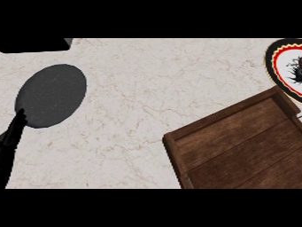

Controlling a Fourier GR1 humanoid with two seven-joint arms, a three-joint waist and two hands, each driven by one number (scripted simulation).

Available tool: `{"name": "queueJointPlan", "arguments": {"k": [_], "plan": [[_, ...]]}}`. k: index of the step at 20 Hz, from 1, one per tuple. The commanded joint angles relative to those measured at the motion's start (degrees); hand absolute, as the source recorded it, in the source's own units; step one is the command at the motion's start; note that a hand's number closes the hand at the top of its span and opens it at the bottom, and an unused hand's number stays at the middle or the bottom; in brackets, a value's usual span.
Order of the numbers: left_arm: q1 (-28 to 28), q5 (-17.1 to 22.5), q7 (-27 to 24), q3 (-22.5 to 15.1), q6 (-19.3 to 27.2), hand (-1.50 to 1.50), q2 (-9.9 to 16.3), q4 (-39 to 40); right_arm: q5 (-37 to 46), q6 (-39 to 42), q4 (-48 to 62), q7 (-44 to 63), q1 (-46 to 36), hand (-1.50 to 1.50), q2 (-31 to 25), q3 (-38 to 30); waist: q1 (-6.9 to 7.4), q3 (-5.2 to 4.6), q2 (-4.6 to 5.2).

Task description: Pick the croissant from the tray and place it in the plate

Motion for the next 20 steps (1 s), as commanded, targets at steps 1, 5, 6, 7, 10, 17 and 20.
{"name": "queueJointPlan", "arguments": {"k": [1, 5, 6, 7, 10, 17, 20], "plan": [[-0.1, 0.0, -0.5, -0.5, -0.4, 0.0, -0.3, 0.0, -4.9, -2.8, 6.2, -13.3, -1.6, 1.5, -4.2, -7.6, 1.12, 0.0, -0.27], [-1.0, 0.0, -0.4, -0.4, -1.4, 0.0, 0.7, 0.6, -10.2, 1.0, 11.6, -27.2, -2.4, 1.5, -7.2, -11.5, 1.63, -0.17, -0.3], [-1.2, -0.3, -0.9, -0.1, -0.9, 0.0, 0.7, 0.8, -11.0, 1.7, 13.7, -31.2, -1.9, 1.5, -8.1, -12.5, 1.87, -0.29, -0.38], [-1.6, -0.6, -0.1, -0.8, -0.8, 0.0, 0.3, 0.1, -11.5, 3.5, 15.8, -34.1, -1.5, 1.5, -8.2, -12.4, 2.37, -0.2, -0.21], [-1.7, -0.6, -0.5, -1.3, -1.9, 0.0, 0.5, 0.2, -12.4, 7.0, 22.3, -42.7, -2.2, 1.5, -11.9, -13.7, 3.91, -0.48, -0.24], [-6.7, -1.4, 1.1, -2.8, -2.9, 0.0, -0.3, 2.4, -10.0, 9.5, 32.9, -48.7, -10.4, 1.5, -13.7, -8.6, 6.11, -0.77, -0.09], [-8.0, -2.7, 2.9, -3.5, -1.6, 0.0, -1.2, 2.4, -8.7, 10.2, 35.7, -47.7, -14.1, 1.5, -13.4, -5.9, 6.13, -0.8, -0.14]]}}
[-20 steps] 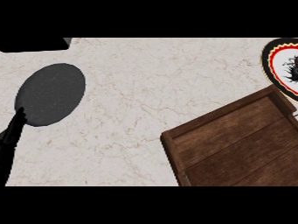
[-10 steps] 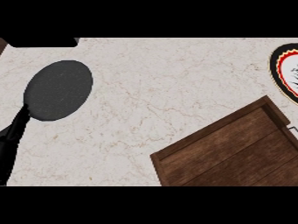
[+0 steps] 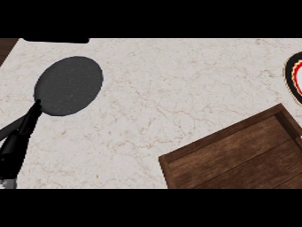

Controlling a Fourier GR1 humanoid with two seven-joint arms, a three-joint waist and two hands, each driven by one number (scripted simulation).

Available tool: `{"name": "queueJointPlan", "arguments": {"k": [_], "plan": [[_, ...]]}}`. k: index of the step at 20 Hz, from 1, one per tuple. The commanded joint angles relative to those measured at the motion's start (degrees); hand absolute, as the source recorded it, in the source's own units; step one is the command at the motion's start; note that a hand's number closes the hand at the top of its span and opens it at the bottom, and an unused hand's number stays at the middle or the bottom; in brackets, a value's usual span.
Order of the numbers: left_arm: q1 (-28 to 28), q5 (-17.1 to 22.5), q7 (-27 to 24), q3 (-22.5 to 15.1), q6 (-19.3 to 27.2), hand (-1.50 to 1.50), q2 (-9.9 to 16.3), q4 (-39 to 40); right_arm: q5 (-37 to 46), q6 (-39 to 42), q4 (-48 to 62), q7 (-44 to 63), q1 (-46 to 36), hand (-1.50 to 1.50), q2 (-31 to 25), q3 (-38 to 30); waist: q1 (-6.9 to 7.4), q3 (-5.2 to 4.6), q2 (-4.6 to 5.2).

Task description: Pick the croissant from the tray and place it in the plate

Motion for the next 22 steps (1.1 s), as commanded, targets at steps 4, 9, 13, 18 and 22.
{"name": "queueJointPlan", "arguments": {"k": [4, 9, 13, 18, 22], "plan": [[-0.8, -1.3, 2.9, -1.6, -0.1, 0.0, -0.6, -3.0, 3.5, 5.2, 6.8, -0.8, -10.6, 1.5, 2.4, 6.8, 1.38, -0.12, -0.2], [-2.5, -0.2, 2.6, 0.9, -1.4, 0.0, 0.7, 0.7, 8.9, 3.1, 8.7, 2.2, -16.2, 1.5, 7.6, 13.4, 0.72, -0.24, -0.21], [-3.6, -0.7, 2.6, 1.2, -1.1, 0.0, 0.4, 0.8, 12.1, -0.7, 13.2, 0.4, -16.6, 1.5, 11.7, 16.1, -0.12, -0.19, -0.28], [-1.9, -1.0, 0.8, 0.7, -1.4, 0.0, -0.7, 1.7, 15.5, -2.1, 17.1, 2.3, -21.0, 1.5, 17.2, 19.1, 0.25, -0.2, -0.15], [-1.6, -3.1, 0.6, 0.2, 0.8, 0.0, -1.8, 1.5, 11.5, -0.3, 23.6, 9.9, -22.2, -1.5, 19.4, 14.6, -0.31, -0.21, -0.22]]}}
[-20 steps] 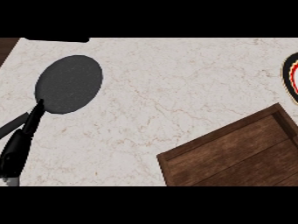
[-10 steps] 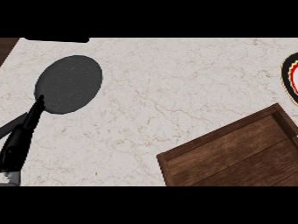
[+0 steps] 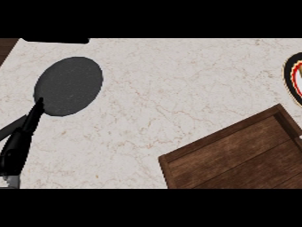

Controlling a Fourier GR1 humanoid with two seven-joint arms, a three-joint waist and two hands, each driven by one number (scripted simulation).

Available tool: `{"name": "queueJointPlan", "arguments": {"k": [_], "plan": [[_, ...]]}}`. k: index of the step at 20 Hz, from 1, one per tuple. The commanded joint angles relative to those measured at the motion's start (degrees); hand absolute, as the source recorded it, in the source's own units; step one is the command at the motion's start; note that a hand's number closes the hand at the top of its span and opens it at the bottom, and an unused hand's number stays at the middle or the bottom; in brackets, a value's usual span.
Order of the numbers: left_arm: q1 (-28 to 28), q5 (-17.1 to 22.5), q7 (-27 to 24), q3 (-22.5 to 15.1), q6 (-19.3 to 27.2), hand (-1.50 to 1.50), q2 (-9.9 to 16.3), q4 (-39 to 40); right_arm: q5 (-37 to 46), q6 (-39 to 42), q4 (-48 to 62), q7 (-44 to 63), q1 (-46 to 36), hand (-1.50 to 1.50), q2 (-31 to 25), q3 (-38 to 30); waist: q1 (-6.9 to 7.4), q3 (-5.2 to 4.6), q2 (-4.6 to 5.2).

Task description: Pick the croissant from the tray and place it in the plate

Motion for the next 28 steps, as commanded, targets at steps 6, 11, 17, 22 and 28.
{"name": "queueJointPlan", "arguments": {"k": [6, 11, 17, 22, 28], "plan": [[0.5, -0.6, 2.2, 0.0, -0.2, 0.0, -0.2, -3.6, -0.9, -0.6, 7.4, 3.2, -4.1, -1.5, 2.2, -2.7, 0.31, 0.1, 0.18], [0.4, 0.2, 0.3, 0.9, -0.8, 0.0, -0.7, 0.2, -8.9, 3.6, 9.0, 0.2, -4.0, -1.5, -0.6, -10.6, -0.77, 0.08, 0.13], [0.0, -0.7, -1.2, 0.8, -0.5, 0.0, -0.8, 0.5, -14.9, 1.8, 12.5, 6.3, -3.2, -1.5, -4.0, -17.1, -0.45, 0.17, 0.66], [-0.3, 0.6, -0.6, 2.4, -1.1, 0.0, 0.0, -0.6, -20.5, 11.2, 14.5, 7.1, -1.8, -1.5, -9.1, -22.5, -0.48, 0.39, 0.94], [2.1, -0.5, -0.5, 0.6, -0.5, 0.0, -1.2, -2.7, -22.9, 15.8, 12.5, 4.3, 2.4, -1.5, -12.7, -24.8, 0.02, 0.75, 1.14]]}}
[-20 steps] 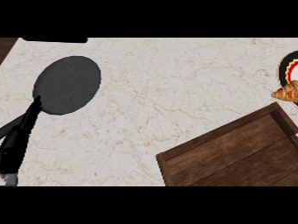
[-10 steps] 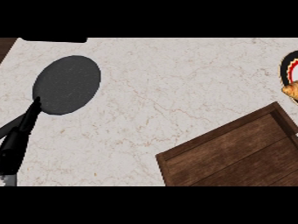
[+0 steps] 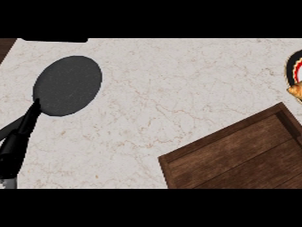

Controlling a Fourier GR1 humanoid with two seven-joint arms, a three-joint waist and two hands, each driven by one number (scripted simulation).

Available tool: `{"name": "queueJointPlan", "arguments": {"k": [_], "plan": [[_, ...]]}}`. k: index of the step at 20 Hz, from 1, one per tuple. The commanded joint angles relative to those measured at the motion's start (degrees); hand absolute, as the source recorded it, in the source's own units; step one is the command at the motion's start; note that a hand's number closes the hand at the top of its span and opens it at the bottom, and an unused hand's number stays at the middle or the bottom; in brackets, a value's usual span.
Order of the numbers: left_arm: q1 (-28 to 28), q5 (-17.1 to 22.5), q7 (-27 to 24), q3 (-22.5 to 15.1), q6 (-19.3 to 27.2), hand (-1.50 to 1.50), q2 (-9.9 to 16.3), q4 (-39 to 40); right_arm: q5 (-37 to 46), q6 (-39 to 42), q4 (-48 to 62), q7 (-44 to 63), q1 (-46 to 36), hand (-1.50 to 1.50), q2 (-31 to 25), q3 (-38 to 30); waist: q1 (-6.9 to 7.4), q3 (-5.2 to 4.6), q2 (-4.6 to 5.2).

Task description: Pick the croissant from the tray and place it in the plate

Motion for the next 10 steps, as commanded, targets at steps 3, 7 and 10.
{"name": "queueJointPlan", "arguments": {"k": [3, 7, 10], "plan": [[1.2, 0.0, -0.5, 0.3, 0.4, 0.0, -0.3, -0.6, -2.1, 6.6, -2.0, -5.1, 4.6, -1.5, -3.0, -2.0, -0.03, 0.29, 0.1], [-0.6, 0.2, 0.8, -0.3, -0.3, 0.0, -0.4, -0.6, -1.9, 6.6, -3.7, -5.3, 6.1, -1.5, -3.1, -1.7, -0.22, 0.39, 0.3], [0.1, 0.7, 0.0, 0.9, 0.1, 0.0, -0.4, 0.1, -2.9, 9.1, -4.0, -4.0, 6.9, -1.5, -5.4, -2.6, -0.39, 0.28, 0.06]]}}
